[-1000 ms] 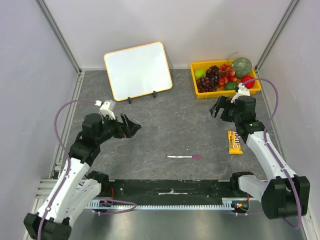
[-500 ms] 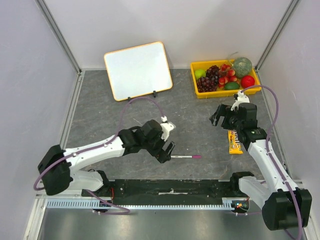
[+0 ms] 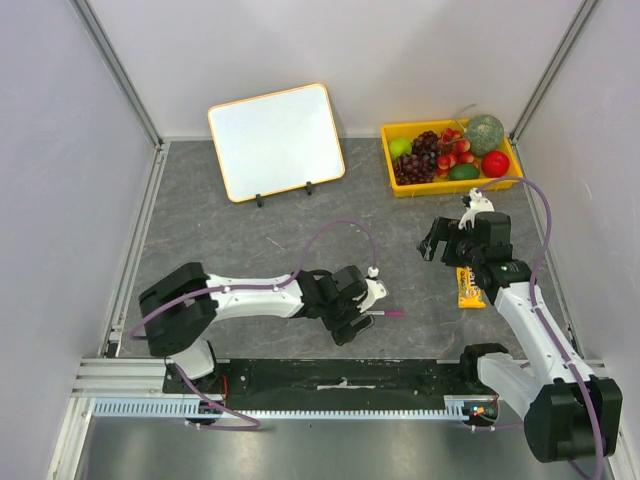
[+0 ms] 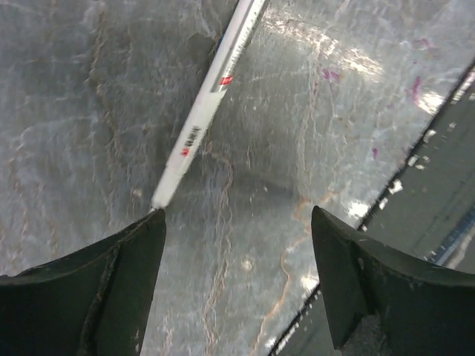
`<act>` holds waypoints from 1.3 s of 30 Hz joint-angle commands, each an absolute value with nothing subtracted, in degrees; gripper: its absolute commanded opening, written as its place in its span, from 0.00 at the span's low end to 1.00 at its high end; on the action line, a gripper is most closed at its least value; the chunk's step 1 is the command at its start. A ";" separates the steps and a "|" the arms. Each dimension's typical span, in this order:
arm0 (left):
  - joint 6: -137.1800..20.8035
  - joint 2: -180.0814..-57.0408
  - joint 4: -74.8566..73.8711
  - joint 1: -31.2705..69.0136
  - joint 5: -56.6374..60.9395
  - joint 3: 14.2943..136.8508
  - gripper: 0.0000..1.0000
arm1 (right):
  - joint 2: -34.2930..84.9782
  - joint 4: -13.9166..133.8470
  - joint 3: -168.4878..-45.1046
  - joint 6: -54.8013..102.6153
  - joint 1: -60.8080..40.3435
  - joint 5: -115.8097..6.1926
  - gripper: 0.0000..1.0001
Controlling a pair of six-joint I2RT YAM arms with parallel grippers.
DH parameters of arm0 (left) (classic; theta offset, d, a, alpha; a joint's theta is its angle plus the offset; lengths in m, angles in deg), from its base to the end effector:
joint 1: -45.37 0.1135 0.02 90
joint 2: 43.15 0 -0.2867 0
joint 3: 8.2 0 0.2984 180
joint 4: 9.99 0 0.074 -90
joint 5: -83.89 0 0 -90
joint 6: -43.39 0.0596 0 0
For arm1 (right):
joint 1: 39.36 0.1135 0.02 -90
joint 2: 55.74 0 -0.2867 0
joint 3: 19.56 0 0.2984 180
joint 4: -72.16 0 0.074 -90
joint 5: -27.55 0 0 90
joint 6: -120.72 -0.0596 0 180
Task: Write a sentence on the whiteboard
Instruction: Pick up the whiteboard marker without the cap from the center of the board.
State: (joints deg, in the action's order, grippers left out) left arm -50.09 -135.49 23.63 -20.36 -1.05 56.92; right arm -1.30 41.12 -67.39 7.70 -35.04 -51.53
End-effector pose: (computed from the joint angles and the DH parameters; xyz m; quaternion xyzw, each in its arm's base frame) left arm 0.1440 -0.3322 0.1470 0.5093 0.8219 -0.1780 0.1827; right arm 0.2530 0.0304 0.2314 0.1037 0.8883 0.1867 0.4065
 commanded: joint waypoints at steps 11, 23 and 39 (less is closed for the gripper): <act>-45.99 -139.93 19.72 -22.74 -12.52 60.54 0.71 | -1.86 40.70 -67.29 8.92 -35.05 -48.92 0.98; -35.28 -138.85 21.73 -22.13 -14.47 67.20 0.90 | -0.28 41.22 -67.29 9.28 -35.05 -48.83 0.98; -38.86 -146.17 14.62 -13.08 -3.83 63.00 0.02 | 0.86 41.23 -68.43 9.36 -35.05 -48.48 0.98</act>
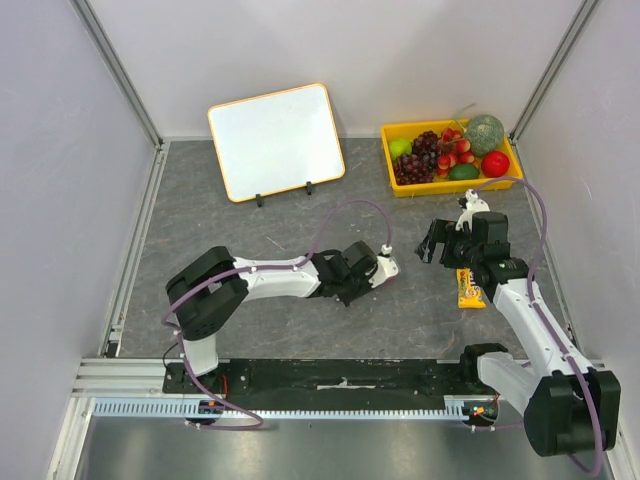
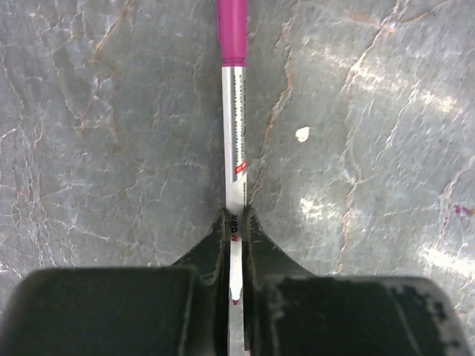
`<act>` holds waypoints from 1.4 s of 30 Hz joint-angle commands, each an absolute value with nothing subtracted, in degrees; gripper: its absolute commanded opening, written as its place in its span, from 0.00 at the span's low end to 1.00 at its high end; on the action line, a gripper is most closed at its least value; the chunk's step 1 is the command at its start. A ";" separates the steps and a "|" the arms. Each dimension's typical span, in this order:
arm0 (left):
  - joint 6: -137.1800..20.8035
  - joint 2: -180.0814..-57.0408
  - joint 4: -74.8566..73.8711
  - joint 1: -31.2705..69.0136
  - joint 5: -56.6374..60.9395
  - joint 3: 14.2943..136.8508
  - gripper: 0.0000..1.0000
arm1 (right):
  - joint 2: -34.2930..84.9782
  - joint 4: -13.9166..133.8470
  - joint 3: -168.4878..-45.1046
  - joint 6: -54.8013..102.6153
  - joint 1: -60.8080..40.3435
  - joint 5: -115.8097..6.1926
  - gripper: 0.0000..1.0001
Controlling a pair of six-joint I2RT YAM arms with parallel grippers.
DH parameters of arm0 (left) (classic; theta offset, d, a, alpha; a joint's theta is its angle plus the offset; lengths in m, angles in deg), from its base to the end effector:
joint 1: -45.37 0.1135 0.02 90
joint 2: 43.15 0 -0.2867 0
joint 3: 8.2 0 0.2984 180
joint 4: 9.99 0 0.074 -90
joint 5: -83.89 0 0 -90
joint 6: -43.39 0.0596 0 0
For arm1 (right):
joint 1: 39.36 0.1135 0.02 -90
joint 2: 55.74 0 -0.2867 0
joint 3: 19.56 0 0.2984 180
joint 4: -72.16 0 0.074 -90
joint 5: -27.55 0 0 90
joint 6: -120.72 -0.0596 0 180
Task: Write a sentence on the whiteboard
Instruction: Pick up the whiteboard marker without the cap from the center of the board, then pass from the left arm to the right
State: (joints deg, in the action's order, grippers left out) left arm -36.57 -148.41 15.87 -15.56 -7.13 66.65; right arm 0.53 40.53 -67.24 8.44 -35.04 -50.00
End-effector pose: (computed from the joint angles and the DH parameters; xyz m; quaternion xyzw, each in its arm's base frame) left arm 0.2084 -0.3727 0.1279 0.5534 0.7807 -0.1170 0.2656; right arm 0.2551 0.0322 0.2220 0.0957 0.8978 0.1920 0.3845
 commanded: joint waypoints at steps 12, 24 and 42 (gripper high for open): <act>-56.08 -121.06 7.68 0.53 8.55 50.69 0.02 | 0.51 47.36 -69.04 9.72 -33.57 -29.33 0.98; -68.75 -97.92 11.19 9.07 20.43 53.23 0.02 | 2.79 77.92 -72.73 -14.26 -13.36 -26.59 0.98; -70.87 -95.19 11.01 9.25 27.20 55.00 0.02 | 13.43 90.10 -80.47 -21.31 -0.51 -30.11 0.09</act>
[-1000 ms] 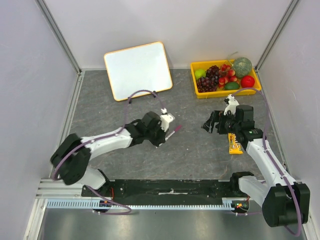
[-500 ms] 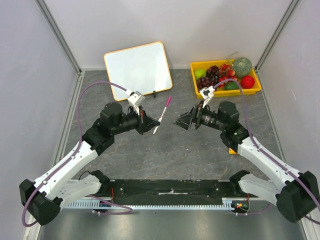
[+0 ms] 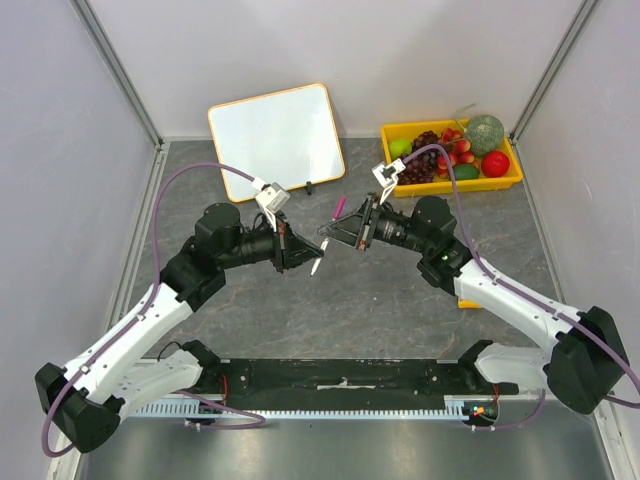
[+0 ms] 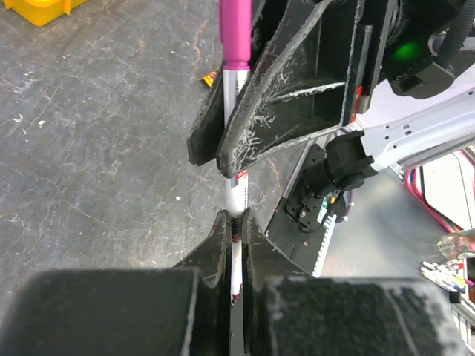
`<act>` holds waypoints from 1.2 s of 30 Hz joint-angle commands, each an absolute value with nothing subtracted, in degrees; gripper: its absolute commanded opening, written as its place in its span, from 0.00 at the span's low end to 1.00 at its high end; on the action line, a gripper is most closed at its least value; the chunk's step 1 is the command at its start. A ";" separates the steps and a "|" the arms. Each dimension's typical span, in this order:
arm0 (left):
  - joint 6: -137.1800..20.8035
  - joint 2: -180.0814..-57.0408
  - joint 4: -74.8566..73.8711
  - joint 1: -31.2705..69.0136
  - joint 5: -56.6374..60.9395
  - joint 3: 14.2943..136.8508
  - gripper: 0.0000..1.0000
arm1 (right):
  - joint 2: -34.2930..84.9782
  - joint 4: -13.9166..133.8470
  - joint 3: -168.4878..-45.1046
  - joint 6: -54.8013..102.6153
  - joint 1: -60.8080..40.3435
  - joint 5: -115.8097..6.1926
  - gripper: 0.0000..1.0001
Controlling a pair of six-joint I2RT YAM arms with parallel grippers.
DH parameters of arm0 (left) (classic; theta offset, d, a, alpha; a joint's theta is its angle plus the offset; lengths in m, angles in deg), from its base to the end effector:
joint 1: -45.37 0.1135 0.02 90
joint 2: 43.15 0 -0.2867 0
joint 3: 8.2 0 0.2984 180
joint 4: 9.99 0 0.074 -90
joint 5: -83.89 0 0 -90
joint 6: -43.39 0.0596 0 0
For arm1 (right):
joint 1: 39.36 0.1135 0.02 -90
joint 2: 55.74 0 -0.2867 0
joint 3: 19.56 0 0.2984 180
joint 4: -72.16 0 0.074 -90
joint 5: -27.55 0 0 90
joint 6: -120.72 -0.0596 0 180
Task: Write a sentence on the whiteboard
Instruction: Pass from the left arm to the right
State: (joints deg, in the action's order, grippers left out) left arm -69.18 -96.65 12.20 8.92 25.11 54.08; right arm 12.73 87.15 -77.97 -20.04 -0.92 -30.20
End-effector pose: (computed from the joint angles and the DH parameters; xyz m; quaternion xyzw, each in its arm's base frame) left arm 0.1956 -0.1828 0.3605 0.2569 0.7302 -0.4778 0.4154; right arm 0.2407 0.2316 0.3388 -0.1338 0.6677 0.6307 0.3722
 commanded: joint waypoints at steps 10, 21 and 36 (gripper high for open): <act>-72.45 -96.85 9.26 9.25 31.06 53.07 0.60 | 8.52 87.54 -78.01 -20.52 -0.51 -38.53 0.00; -73.94 -97.83 6.96 9.25 31.25 51.74 0.02 | 6.32 85.18 -76.69 -20.26 -0.51 -41.36 0.16; -62.96 -97.29 26.21 9.16 37.56 65.01 0.02 | 3.14 91.13 -79.50 -21.47 -4.82 -19.58 0.98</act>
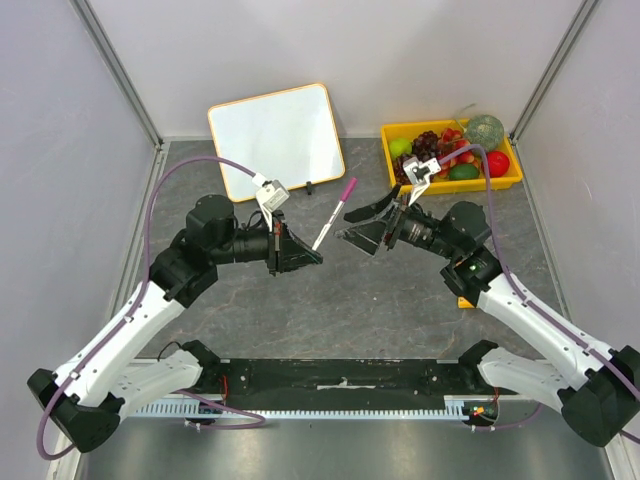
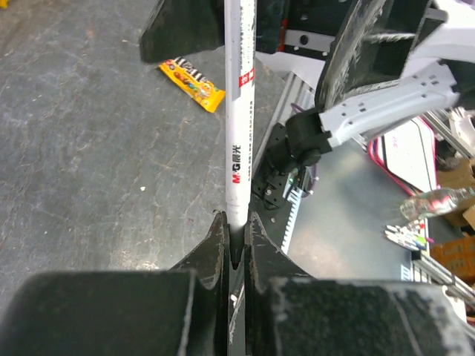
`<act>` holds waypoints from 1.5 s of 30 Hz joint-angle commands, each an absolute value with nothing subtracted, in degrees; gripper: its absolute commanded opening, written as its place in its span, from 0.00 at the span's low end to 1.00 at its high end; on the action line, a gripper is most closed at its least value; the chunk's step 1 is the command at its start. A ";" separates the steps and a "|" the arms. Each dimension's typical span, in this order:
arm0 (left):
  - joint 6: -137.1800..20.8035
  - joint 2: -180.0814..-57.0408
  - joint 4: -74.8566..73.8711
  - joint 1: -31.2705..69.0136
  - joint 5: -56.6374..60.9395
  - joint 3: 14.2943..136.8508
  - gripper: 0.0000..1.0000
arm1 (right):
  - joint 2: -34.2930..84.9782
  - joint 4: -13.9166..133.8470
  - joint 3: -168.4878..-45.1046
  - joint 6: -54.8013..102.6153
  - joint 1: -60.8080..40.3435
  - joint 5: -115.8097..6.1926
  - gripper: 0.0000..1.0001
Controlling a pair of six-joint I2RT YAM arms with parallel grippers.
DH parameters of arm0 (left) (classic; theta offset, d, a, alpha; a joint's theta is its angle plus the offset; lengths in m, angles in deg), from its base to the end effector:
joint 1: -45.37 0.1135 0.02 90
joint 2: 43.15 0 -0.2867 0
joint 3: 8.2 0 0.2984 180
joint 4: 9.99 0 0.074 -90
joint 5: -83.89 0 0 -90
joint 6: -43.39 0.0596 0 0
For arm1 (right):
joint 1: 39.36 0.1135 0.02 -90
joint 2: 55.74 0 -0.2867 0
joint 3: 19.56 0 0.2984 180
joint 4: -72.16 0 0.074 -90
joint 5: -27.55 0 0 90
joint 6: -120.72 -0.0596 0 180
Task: Write a sentence on the whiteboard
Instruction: Pass from the left arm to the right
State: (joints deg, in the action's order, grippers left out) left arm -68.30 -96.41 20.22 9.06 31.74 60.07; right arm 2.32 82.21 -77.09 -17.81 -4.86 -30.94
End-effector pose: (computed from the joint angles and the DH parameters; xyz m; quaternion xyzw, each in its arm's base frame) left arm 0.1827 -0.1796 0.3888 0.2910 0.7203 -0.5039 0.3776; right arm 0.2212 0.1898 0.3747 -0.1298 0.6424 0.6183 0.4338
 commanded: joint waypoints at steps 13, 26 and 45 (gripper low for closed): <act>-61.20 -99.67 27.54 9.25 48.29 66.68 0.02 | 7.45 102.93 -79.50 -29.92 -4.38 -12.88 0.58; -59.18 -99.76 30.26 9.16 49.35 67.04 0.02 | 7.89 90.18 -81.44 -22.28 -4.47 -8.92 0.46; -62.16 -100.28 31.32 9.34 34.96 64.93 0.72 | 6.31 73.16 -82.75 -11.66 -4.73 -19.36 0.00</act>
